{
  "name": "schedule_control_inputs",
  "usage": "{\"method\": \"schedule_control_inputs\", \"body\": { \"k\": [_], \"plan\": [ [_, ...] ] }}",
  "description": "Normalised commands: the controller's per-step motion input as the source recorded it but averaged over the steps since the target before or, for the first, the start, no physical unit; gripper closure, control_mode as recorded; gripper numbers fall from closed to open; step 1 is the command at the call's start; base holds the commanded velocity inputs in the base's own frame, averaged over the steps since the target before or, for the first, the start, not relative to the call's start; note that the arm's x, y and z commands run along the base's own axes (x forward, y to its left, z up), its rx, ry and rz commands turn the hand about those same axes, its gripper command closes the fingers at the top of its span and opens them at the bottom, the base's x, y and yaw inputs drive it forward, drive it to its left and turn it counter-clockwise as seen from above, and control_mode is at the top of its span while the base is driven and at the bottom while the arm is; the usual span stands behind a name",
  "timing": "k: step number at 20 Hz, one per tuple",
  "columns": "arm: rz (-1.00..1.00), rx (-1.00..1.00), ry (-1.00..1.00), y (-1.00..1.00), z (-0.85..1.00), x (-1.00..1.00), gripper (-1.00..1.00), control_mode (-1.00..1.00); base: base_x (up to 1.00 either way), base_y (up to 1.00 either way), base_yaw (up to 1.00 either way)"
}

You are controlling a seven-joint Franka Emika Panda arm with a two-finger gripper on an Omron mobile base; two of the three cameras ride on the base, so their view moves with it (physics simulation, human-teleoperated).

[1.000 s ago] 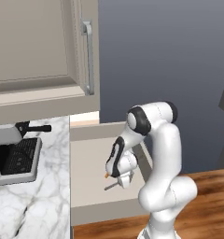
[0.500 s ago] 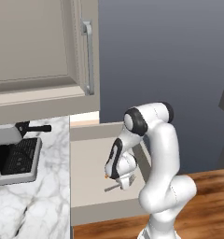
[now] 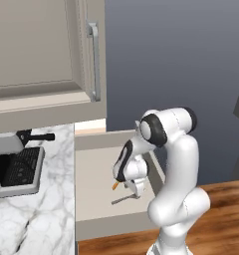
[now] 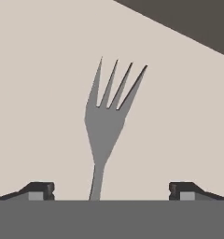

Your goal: Organize the utensils by type. Pick up the wooden spoons from the counter and place them in the open cabinet. Then pick up the metallic utensils from the counter and place them in the open drawer.

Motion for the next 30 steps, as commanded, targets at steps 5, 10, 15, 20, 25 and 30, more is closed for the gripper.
{"method": "schedule_control_inputs", "body": {
  "k": [5,10,15,20,25,30],
  "plan": [
    [0.24,0.21,0.0,-0.33,0.71,-0.03,-1.0,-1.0,0.0,0.0,0.0],
    [0.28,0.16,-0.01,-0.33,0.88,-0.08,-1.0,-1.0,0.0,0.0,0.0],
    [0.31,0.08,0.0,-0.15,0.99,-0.03,-1.0,-1.0,0.0,0.0,0.0],
    [0.27,0.02,0.0,-0.08,1.0,-0.03,-1.0,-1.0,0.0,0.0,0.0],
    [0.26,0.0,-0.12,-0.08,0.94,-0.31,-1.0,-1.0,0.0,0.0,0.0],
    [0.26,-0.07,-0.31,-0.17,0.8,-0.49,-1.0,-1.0,0.0,0.0,0.0]
  ]
}}
